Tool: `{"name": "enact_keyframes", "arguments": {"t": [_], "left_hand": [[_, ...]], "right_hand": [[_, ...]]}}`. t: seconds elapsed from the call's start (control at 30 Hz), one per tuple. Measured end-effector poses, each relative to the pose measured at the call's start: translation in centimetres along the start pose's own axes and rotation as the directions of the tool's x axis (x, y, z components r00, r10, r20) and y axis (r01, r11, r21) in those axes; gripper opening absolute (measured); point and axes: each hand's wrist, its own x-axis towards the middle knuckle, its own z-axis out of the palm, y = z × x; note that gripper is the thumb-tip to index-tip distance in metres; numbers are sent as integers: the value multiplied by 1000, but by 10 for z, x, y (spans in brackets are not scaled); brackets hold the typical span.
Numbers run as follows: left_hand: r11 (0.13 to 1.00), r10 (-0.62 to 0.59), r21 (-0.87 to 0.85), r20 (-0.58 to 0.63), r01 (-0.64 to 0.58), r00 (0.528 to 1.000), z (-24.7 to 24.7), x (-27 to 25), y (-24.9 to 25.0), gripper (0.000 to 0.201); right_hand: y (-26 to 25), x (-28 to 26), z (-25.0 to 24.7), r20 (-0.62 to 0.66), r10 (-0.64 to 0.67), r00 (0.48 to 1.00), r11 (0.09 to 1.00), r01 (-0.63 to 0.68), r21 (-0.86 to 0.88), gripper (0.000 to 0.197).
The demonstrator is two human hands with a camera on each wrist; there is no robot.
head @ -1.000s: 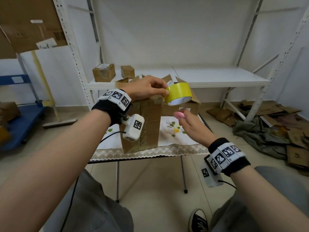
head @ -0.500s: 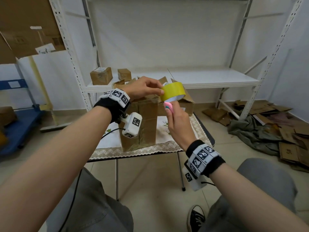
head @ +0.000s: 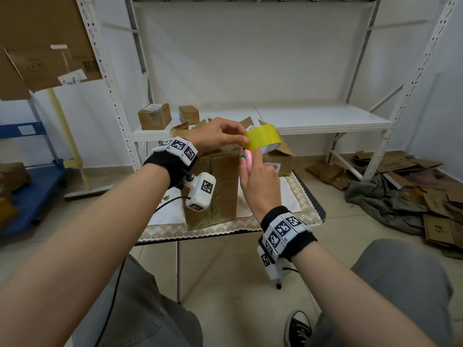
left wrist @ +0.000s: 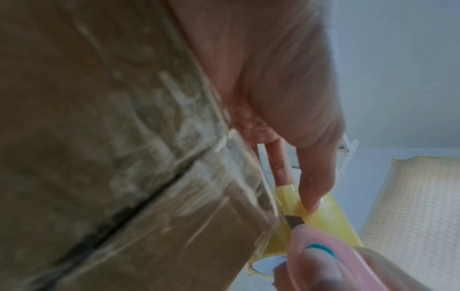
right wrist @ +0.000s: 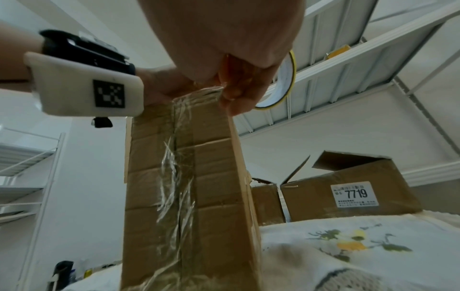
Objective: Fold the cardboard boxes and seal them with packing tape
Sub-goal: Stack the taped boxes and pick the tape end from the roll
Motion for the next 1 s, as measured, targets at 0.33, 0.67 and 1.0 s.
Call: {"name": "enact_keyframes", "arguments": {"t": [0.33, 0.67, 1.0], "left_hand": [[1000, -8, 23, 10, 8, 1000, 0, 1, -1, 15], [997, -12, 72, 43, 9, 999, -1, -1, 0, 9], [981, -15, 193, 39, 7, 999, 0, -2, 2, 42]], "right_hand": [[78, -2, 21, 419, 324, 848, 946, -287, -150, 24], [100, 35, 30, 448, 497, 744, 584, -668, 461, 39], [66, 49, -18, 464, 219, 858, 132, -498, 857, 59]]}}
